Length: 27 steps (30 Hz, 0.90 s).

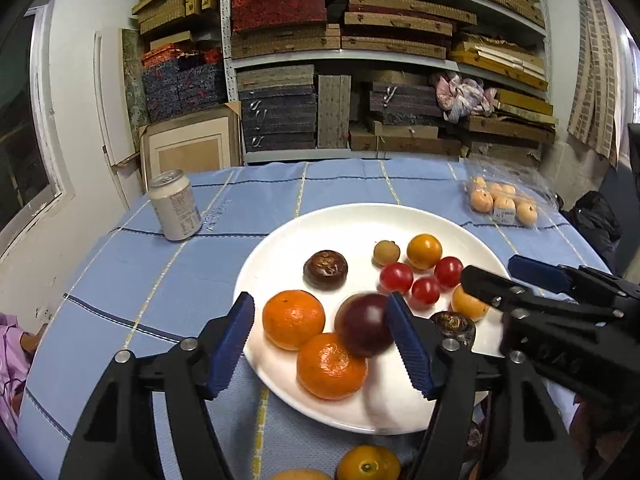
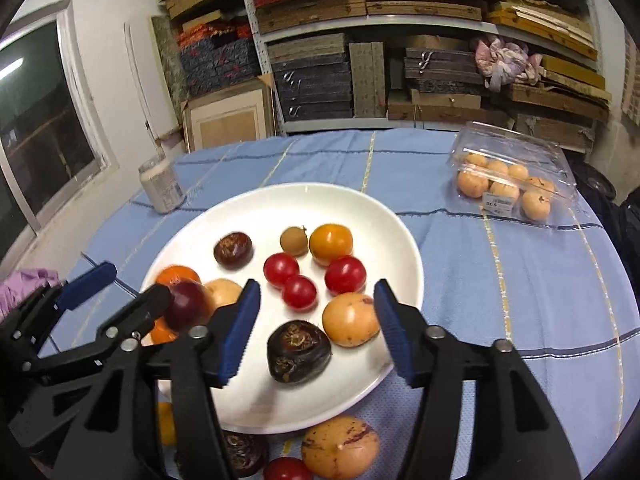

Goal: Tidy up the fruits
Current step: 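Carry the plum and tomato over the white plate and open both tools, then withdraw both open tools from the plate toward the remaining fruits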

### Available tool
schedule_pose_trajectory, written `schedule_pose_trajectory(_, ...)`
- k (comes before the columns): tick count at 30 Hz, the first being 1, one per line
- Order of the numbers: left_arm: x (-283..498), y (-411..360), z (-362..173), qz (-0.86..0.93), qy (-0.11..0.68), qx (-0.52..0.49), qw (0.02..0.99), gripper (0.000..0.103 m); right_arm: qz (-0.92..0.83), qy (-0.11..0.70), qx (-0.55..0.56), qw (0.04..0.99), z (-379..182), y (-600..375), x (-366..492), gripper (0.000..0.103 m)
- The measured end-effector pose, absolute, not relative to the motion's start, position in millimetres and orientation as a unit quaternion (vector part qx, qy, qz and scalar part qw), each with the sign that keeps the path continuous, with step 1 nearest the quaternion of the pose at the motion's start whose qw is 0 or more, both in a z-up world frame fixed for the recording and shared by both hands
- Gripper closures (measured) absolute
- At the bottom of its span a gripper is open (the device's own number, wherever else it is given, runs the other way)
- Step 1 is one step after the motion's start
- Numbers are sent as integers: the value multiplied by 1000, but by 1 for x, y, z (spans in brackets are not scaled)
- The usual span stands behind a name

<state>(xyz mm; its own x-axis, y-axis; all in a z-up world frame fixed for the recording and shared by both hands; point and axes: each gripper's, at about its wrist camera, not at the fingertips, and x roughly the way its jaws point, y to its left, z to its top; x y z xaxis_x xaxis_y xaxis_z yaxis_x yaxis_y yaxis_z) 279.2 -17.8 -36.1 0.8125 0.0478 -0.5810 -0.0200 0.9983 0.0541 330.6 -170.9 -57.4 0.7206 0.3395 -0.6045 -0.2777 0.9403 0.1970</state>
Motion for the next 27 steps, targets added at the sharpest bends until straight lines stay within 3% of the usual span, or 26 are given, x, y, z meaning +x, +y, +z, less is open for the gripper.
schedule_pose_trajectory(10,247,-39,-20,17,261,72,963,21,181,275,47,943,-21,-179,266,26)
schedule_pose_trajectory(16,216,-45,-13,12,244,86,966,13,172,260,69,948,-28,-193,225,22)
schedule_pose_trajectory(27,173,-36,-36,15,261,75,962,12,136,282,112,943,-64,-232,179,20)
